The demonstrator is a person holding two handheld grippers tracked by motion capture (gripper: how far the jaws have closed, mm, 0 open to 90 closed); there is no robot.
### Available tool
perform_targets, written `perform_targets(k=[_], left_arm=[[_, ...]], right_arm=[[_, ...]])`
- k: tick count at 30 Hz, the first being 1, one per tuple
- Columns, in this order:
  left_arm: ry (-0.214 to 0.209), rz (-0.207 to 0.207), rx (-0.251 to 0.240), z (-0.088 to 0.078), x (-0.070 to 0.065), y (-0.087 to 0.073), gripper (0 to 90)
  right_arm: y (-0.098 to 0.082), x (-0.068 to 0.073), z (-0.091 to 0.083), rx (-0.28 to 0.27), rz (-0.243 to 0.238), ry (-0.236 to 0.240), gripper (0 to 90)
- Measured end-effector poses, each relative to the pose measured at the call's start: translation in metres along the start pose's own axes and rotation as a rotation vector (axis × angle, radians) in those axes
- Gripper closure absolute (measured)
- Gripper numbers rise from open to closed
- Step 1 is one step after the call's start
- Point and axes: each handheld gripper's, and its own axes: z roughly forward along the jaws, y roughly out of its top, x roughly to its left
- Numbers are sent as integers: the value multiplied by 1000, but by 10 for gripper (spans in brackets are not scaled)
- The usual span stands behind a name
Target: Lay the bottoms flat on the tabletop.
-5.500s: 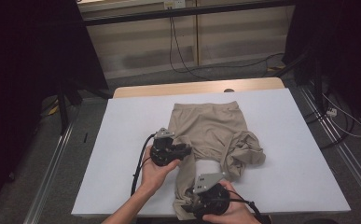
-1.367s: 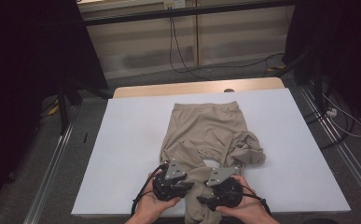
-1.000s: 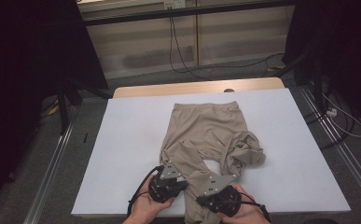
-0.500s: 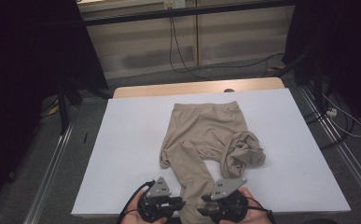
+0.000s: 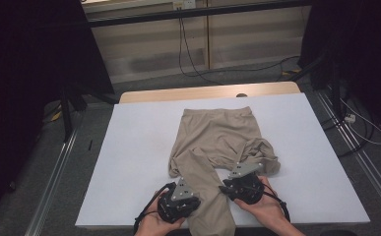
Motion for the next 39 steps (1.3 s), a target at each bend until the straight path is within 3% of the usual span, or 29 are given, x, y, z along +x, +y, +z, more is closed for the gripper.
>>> perform_targets(k=[1,3,7,11,15,21,25,27,30,33,36,39], left_arm=[[-1,2,23,-2,0,0,900],[-11,-16,34,-7,1,-3,900],[-17,-47,49,-22,-2,-16,900],[-34,-49,67,-33,-8,-20,900],[-45,-52,102,-42,-18,-35,900],[-92,-63,59,-57,-28,-45,900],[-62,-65,41,-54,-24,-41,868],[-21,-68,44,-52,-19,-40,813],[1,-86,54,-46,-9,-36,770],[48,-49,65,-37,-2,-31,718],[34,-28,53,-29,4,-25,657],[47,-16,33,-22,3,-19,641]], right_arm=[[-1,2,-1,-1,4,11,889],[-3,7,-4,8,-25,7,898],[-10,17,-12,25,-41,43,900],[-16,29,-19,33,-39,78,900],[-20,40,-22,46,-58,102,900],[-30,57,-33,62,-59,151,900],[-42,67,-44,60,-74,174,890],[-42,65,-46,50,-72,162,797],[-32,55,-43,3,-55,123,673],[-17,41,-31,-19,-62,81,708],[0,25,-14,-19,-60,41,747],[12,13,3,-10,-55,16,739]])
